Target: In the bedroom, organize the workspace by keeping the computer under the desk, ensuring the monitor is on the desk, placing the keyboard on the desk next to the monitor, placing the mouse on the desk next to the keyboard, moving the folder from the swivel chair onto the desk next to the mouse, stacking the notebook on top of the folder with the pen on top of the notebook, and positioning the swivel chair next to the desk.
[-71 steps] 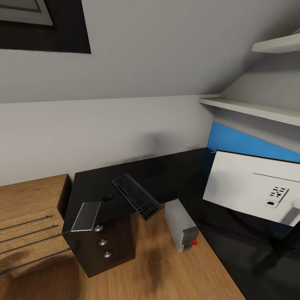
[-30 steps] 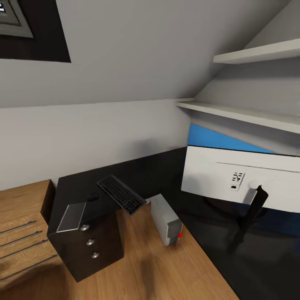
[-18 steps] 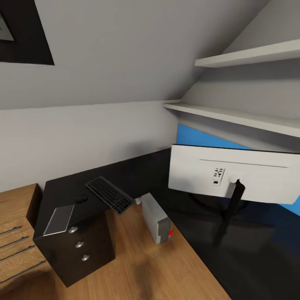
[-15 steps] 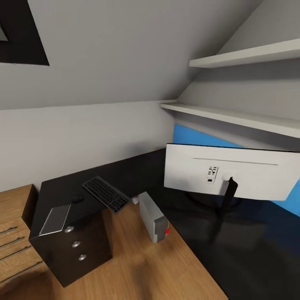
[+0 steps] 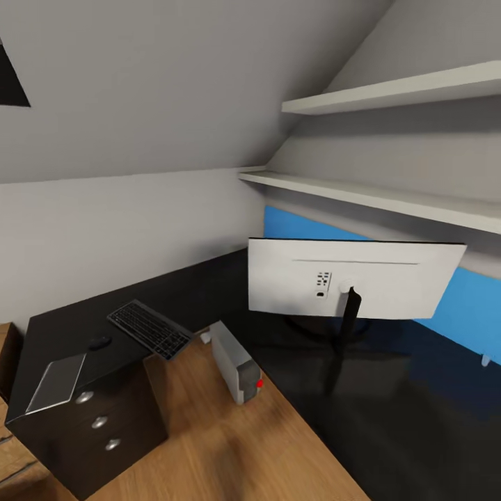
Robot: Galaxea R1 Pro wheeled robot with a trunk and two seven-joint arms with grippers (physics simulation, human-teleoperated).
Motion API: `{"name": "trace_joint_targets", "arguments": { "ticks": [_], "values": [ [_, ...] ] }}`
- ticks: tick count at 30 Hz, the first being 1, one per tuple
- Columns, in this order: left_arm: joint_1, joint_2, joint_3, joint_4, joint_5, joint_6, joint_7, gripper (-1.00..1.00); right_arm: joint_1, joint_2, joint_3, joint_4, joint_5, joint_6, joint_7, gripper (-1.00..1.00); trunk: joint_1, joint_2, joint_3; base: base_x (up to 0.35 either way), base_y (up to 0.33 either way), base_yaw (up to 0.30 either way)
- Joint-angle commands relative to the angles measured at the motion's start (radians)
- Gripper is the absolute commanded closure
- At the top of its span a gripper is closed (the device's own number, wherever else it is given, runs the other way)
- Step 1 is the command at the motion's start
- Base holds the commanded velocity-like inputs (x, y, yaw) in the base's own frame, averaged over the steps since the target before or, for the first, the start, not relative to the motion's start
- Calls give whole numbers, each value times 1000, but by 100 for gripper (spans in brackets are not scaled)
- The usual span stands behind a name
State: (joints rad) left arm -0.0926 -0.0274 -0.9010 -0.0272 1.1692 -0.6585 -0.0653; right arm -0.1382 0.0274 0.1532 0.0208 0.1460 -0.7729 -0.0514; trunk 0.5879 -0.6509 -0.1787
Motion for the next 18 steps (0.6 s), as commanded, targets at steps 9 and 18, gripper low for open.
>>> {"name": "trace_joint_targets", "arguments": {
  "ticks": [9, 18],
  "values": [
    [0, 0, -4, 1, 9, -3, -7, -100, -1, 0, 2, 2, 6, -3, -5, -100, 0, -1, -2, 0, 0, -256],
    [0, 0, -4, 1, 10, -3, -7, -100, -1, 0, 2, 2, 6, -3, -5, -100, 0, -1, 2, 0, 0, -242]
  ]
}}
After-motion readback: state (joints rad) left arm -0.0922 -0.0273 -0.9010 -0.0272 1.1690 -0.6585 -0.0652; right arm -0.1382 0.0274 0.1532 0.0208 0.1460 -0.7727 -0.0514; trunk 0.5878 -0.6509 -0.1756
